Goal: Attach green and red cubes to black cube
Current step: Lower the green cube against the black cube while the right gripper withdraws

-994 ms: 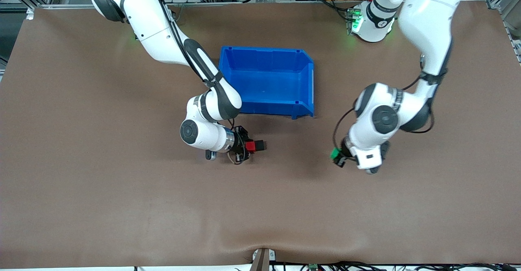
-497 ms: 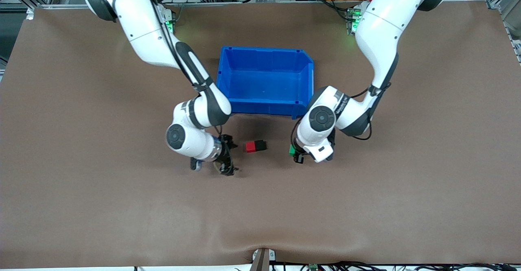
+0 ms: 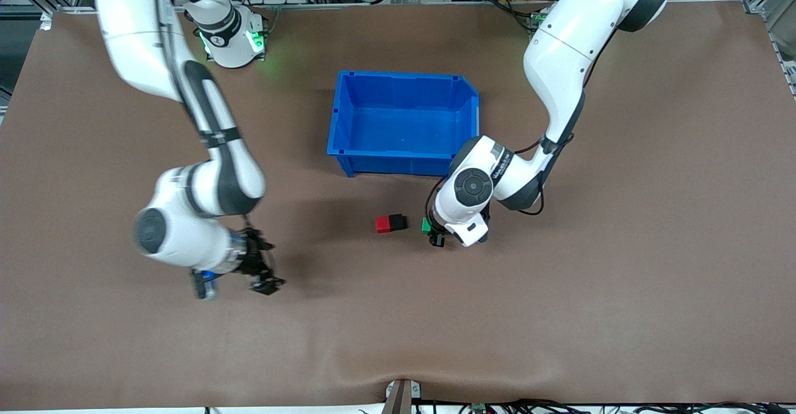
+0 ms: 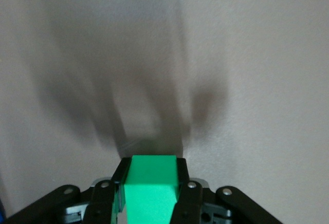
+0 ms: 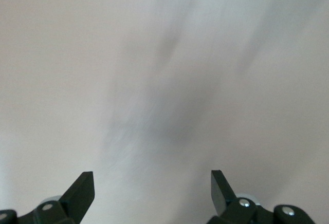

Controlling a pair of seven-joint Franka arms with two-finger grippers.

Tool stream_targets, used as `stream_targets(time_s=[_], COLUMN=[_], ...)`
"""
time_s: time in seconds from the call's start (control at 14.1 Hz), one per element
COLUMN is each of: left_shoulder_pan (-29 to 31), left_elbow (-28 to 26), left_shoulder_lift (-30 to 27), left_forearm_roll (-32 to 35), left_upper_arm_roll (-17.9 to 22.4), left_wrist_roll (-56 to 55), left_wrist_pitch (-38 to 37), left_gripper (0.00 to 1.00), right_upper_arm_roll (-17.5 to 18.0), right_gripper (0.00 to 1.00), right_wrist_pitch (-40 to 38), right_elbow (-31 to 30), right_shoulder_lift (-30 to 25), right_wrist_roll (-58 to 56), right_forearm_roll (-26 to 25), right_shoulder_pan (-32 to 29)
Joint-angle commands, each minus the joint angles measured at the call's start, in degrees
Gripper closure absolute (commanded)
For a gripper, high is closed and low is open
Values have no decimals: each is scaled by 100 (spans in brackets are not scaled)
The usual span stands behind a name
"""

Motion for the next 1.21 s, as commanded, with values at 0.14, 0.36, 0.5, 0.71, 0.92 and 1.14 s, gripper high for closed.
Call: stream_targets(time_s=[0.14,0.36,0.5,0.71,0.92,1.14], left_shoulder_pan=[-213,-265,-291,-327,-388,-397], left_elbow=[153,153,171,171,258,268], left_shoulder_lift=[83,91,91,118,205,214], left_forearm_roll=[-122,-236,-254,-281,-281,-281], left_upper_arm_roll=[25,25,25,25,25,25], left_wrist_roll=[-63,-63,-81,-142,-212,-309], left_wrist_pitch=[-32,-23,3,205,294,416], left_gripper=[100,100,100,100,100,100], right_upper_arm_roll=[-349,-473,-491,-465,-411,-411], right_gripper=[0,0,0,0,0,0], right_wrist_pitch=[-1712,-2487,-3039,-4024,-3818,-3623], right_elbow=[95,68,51,-28,-947,-1619], right_shoulder_lift=[-867,-1464,-1939,-2949,-4152,-4613], right_wrist_roll=[-2665,-4704,-5524,-6020,-6055,-6064], right_forearm_roll=[-595,-922,-957,-1394,-2678,-2689], right_shoulder_pan=[-642,-1090,-1372,-1303,-680,-696])
